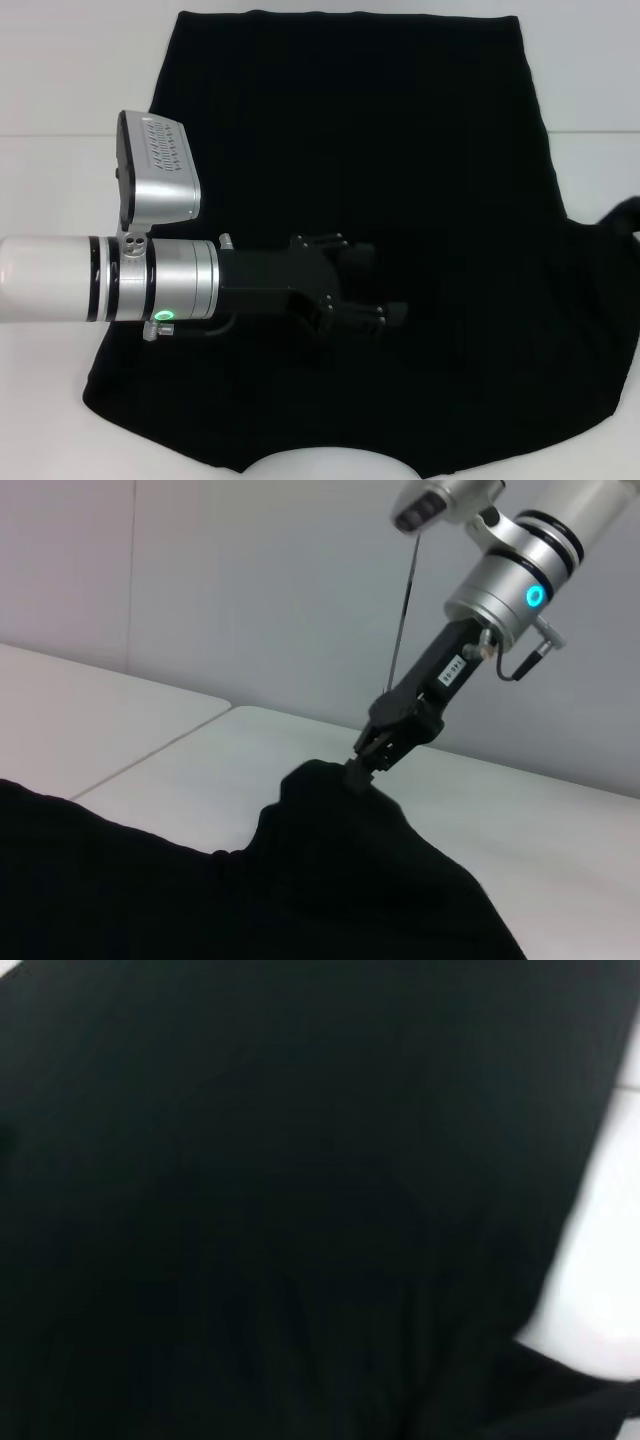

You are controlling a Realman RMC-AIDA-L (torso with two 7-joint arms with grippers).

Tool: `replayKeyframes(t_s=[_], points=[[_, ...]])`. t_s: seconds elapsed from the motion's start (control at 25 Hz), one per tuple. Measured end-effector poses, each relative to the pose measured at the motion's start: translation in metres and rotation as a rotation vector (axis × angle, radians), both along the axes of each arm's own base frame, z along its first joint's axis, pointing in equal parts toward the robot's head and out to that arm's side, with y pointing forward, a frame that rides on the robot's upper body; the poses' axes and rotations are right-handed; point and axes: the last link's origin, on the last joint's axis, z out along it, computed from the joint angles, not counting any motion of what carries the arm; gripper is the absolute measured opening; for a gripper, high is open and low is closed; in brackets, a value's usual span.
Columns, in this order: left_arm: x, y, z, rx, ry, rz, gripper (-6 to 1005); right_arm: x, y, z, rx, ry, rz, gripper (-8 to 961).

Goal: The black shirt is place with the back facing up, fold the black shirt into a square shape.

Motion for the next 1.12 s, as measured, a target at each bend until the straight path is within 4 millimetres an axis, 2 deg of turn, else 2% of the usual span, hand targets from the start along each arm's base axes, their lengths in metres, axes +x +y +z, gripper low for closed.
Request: replayKeyframes(t_s=[0.16,0.32,0.4,0.52,0.64,0.8,1.12], points=[[0.0,0.001,0.001,0.003,0.0,0.0,908,-0.029,0.012,-0.021,-0.05,-0.019,0.063,22],[-0.001,0.002,0.003,0.011,-0.001,0.003,908,-0.065,0.023,-0.05,-0.119,-0.053,0.133,23],[-0.002,0.003,0.005,0.021,-0.005,0.008,907,-0.079,0.023,-0.065,-0.17,-0.079,0.161,24],[-0.004,0.004,0.007,0.031,-0.01,0.016,907,-0.092,0.02,-0.077,-0.23,-0.103,0.178,25],[-0.007,0.004,0.011,0.045,-0.017,0.028,907,-0.095,0.018,-0.076,-0.23,-0.103,0.165,26],[-0.009,0.005,0.013,0.057,-0.023,0.039,907,-0.089,0.017,-0.063,-0.185,-0.077,0.145,27],[-0.011,0.007,0.017,0.072,-0.028,0.049,906,-0.071,0.012,-0.043,-0.104,0.033,0.101,352]])
